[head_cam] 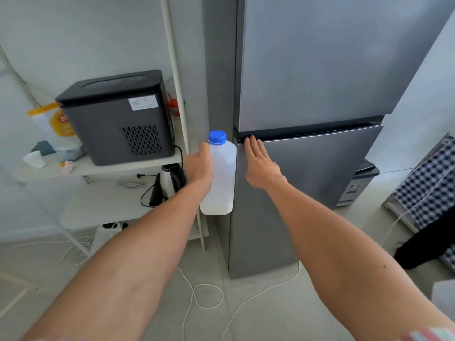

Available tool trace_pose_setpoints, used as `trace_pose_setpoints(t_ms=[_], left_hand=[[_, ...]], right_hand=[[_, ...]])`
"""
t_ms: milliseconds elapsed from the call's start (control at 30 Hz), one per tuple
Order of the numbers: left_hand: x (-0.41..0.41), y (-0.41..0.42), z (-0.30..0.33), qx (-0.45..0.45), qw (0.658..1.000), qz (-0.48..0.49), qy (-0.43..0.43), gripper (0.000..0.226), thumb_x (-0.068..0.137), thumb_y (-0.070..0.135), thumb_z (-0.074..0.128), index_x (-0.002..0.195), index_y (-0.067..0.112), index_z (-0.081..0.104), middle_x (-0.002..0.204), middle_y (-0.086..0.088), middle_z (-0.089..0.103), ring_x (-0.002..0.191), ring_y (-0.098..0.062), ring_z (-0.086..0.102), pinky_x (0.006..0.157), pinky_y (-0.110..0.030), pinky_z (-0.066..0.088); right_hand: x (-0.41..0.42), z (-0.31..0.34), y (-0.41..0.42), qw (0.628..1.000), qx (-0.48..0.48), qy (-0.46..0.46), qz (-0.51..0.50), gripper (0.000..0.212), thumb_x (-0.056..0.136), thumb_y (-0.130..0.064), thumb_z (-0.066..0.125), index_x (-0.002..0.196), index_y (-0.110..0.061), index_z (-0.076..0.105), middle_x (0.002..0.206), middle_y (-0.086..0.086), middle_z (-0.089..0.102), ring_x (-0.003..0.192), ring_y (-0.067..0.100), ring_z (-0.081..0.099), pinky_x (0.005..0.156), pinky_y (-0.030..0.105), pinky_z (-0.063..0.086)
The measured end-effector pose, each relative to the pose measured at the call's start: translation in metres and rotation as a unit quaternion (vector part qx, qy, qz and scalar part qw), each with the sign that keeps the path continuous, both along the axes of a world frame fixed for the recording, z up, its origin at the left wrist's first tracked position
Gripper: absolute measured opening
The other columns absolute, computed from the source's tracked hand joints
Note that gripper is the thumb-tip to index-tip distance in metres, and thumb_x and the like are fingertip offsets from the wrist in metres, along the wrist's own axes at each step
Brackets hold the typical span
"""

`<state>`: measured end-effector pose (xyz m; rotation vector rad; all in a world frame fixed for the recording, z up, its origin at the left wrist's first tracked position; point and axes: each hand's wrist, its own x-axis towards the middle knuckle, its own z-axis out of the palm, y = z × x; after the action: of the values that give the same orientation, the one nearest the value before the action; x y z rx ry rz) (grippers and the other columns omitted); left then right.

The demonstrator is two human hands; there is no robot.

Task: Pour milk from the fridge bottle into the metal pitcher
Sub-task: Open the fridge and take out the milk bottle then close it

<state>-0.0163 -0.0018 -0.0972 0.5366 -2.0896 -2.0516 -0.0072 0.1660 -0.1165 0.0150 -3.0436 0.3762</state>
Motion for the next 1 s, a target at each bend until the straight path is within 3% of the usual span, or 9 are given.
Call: trace_pose_setpoints(t_ms=[67,133,200,267,333,400,533,600,1000], left_hand=[[0.001,0.0,0.001,0.0,1.0,-0.004,0.004,0.041,0.068,0.052,0.054,0.057,0.019,0.031,0.062,-0.004,0.039,0.06,-0.022,0.034,0.058,-0.036,0.03],[0.003,0.0,0.002,-0.002,1.0,-0.006,0.01,0.042,0.07,0.051,0.053,0.057,0.019,0.03,0.061,-0.004,0.039,0.058,-0.022,0.032,0.059,-0.036,0.03],[0.005,-0.001,0.005,-0.002,1.0,-0.009,0.013,0.043,0.072,0.05,0.053,0.055,0.019,0.03,0.058,-0.001,0.039,0.055,-0.022,0.033,0.058,-0.034,0.03],[0.007,-0.001,0.009,0.005,1.0,-0.014,0.012,0.043,0.072,0.051,0.054,0.054,0.018,0.032,0.055,0.001,0.04,0.053,-0.023,0.034,0.057,-0.032,0.03],[0.009,0.0,0.011,0.02,0.999,-0.021,0.015,0.042,0.074,0.049,0.055,0.057,0.018,0.033,0.057,0.001,0.04,0.054,-0.023,0.034,0.055,-0.03,0.029],[0.011,0.002,0.012,0.03,0.999,-0.031,0.024,0.041,0.076,0.048,0.057,0.06,0.018,0.033,0.06,-0.001,0.04,0.054,-0.021,0.034,0.054,-0.03,0.029],[0.017,0.003,0.015,0.038,0.997,-0.058,0.032,0.041,0.078,0.048,0.058,0.059,0.019,0.035,0.059,0.0,0.04,0.054,-0.02,0.033,0.055,-0.029,0.029],[0.021,0.005,0.015,0.029,0.996,-0.075,0.035,0.041,0.078,0.05,0.057,0.065,0.014,0.04,0.064,-0.005,0.04,0.058,-0.02,0.033,0.057,-0.031,0.029],[0.065,0.061,0.016,0.038,0.964,-0.256,0.053,0.043,0.078,0.052,0.056,0.068,0.013,0.04,0.067,-0.009,0.04,0.063,-0.021,0.035,0.056,-0.034,0.029]], right_hand=[[0.001,-0.002,0.002,1.0,-0.006,0.011,0.007,0.094,0.087,0.007,0.037,0.166,-0.019,-0.007,0.172,-0.01,-0.016,0.158,0.012,-0.011,0.109,0.047,0.042],[0.006,-0.007,0.0,0.997,-0.025,0.068,-0.002,0.084,0.089,0.007,0.039,0.165,-0.014,0.01,0.173,-0.004,0.003,0.158,0.02,0.01,0.098,0.043,0.047],[0.014,-0.017,-0.006,0.989,-0.053,0.136,-0.018,0.051,0.095,0.001,0.04,0.146,-0.008,0.043,0.151,0.007,0.042,0.13,0.034,0.047,0.081,0.042,0.046],[0.025,-0.029,-0.015,0.981,-0.137,0.128,-0.056,0.023,0.104,-0.016,0.035,0.115,-0.009,0.054,0.115,0.006,0.056,0.097,0.035,0.056,0.073,0.041,0.045],[0.035,-0.038,-0.025,0.954,-0.278,0.043,-0.107,0.032,0.105,-0.033,0.03,0.104,-0.012,0.055,0.102,0.004,0.061,0.092,0.034,0.057,0.075,0.042,0.047],[0.043,-0.04,-0.036,0.905,-0.397,-0.046,-0.144,0.048,0.103,-0.046,0.027,0.114,-0.012,0.059,0.109,0.005,0.064,0.1,0.031,0.06,0.087,0.044,0.051],[0.054,-0.046,-0.05,0.743,-0.621,-0.159,-0.193,0.063,0.1,-0.065,0.023,0.122,-0.023,0.064,0.113,0.004,0.073,0.102,0.028,0.072,0.089,0.05,0.06],[0.059,-0.049,-0.048,0.699,-0.663,-0.168,-0.211,0.068,0.097,-0.073,0.027,0.125,-0.025,0.066,0.113,0.005,0.076,0.101,0.029,0.074,0.087,0.051,0.061],[0.143,-0.049,-0.015,0.632,-0.681,-0.028,-0.37,0.073,0.09,-0.081,0.039,0.119,-0.021,0.069,0.107,0.008,0.076,0.094,0.031,0.076,0.083,0.051,0.063]])
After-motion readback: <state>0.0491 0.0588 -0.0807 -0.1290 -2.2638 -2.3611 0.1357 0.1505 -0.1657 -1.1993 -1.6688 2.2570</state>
